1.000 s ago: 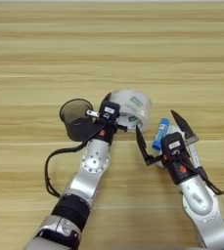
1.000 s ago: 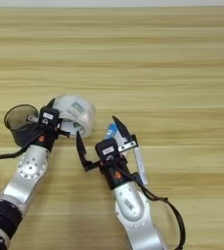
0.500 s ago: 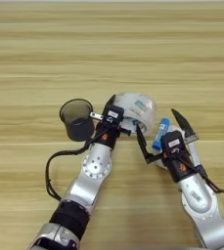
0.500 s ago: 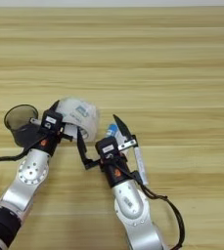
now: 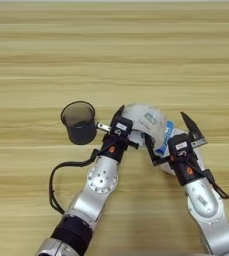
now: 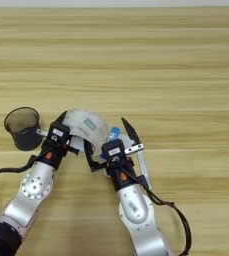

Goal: Move the objects on the table

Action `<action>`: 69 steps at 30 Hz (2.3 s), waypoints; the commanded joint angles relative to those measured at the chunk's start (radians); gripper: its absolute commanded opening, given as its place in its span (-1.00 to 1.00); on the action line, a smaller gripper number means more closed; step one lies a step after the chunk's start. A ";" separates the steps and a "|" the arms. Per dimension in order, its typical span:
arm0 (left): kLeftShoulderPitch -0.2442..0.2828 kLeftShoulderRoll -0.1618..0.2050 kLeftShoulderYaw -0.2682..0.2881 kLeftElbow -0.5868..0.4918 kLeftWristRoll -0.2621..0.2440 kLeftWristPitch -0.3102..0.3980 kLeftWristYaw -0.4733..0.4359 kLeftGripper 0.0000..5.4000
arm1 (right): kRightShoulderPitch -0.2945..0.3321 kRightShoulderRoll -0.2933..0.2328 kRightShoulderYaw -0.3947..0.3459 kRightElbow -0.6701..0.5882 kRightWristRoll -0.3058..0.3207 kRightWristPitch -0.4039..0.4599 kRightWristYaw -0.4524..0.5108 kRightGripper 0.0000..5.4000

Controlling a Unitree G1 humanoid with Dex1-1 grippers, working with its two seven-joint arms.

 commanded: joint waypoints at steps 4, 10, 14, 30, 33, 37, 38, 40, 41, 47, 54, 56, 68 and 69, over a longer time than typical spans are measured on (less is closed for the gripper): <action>0.006 -0.086 -0.028 -0.022 0.010 0.012 0.023 -0.63 | -0.033 0.000 -0.024 0.042 -0.007 -0.001 -0.031 1.00; 0.010 -0.088 -0.039 -0.029 0.012 0.014 0.026 -0.63 | -0.045 -0.002 -0.034 0.075 -0.008 -0.012 -0.045 1.00; 0.016 -0.091 -0.047 -0.033 0.012 0.015 0.028 -0.63 | -0.050 -0.003 -0.039 0.089 -0.011 -0.018 -0.054 1.00; 0.030 -0.095 -0.080 -0.033 0.010 0.018 0.028 -0.63 | -0.055 -0.005 -0.047 0.102 -0.013 -0.030 -0.077 0.88; 0.030 -0.095 -0.084 -0.033 0.008 0.018 0.029 -0.63 | -0.054 -0.005 -0.041 0.104 -0.005 -0.029 -0.065 0.73; 0.030 -0.094 -0.086 -0.032 0.006 0.018 0.031 -0.63 | -0.052 -0.005 -0.034 0.107 -0.001 -0.029 -0.053 0.57; 0.030 -0.094 -0.086 -0.032 0.006 0.018 0.032 -0.63 | -0.052 -0.004 -0.033 0.108 0.001 -0.028 -0.049 0.53; 0.030 -0.094 -0.087 -0.033 0.006 0.018 0.032 -0.63 | -0.052 -0.004 -0.030 0.111 0.004 -0.027 -0.042 0.45; 0.030 -0.093 -0.087 -0.033 0.006 0.018 0.032 -0.63 | -0.052 -0.004 -0.026 0.113 0.009 -0.025 -0.034 0.40; 0.028 -0.094 -0.086 -0.030 0.004 0.016 0.035 -0.63 | -0.050 0.001 -0.023 0.118 0.024 -0.016 -0.011 0.17; 0.023 -0.093 -0.084 -0.028 0.007 0.017 0.049 -0.63 | -0.051 0.003 -0.026 0.122 0.021 -0.019 -0.012 -0.07; 0.022 -0.092 -0.086 -0.027 0.005 0.017 0.050 -0.63 | -0.051 0.003 -0.026 0.122 0.019 -0.019 -0.013 -0.07; 0.018 -0.094 -0.110 -0.029 -0.009 -0.011 0.023 -0.30 | -0.060 0.002 -0.043 0.133 0.008 -0.026 -0.038 -0.15; 0.019 -0.094 -0.115 -0.032 -0.011 -0.017 0.015 -0.26 | -0.062 0.001 -0.047 0.134 0.006 -0.026 -0.043 -0.17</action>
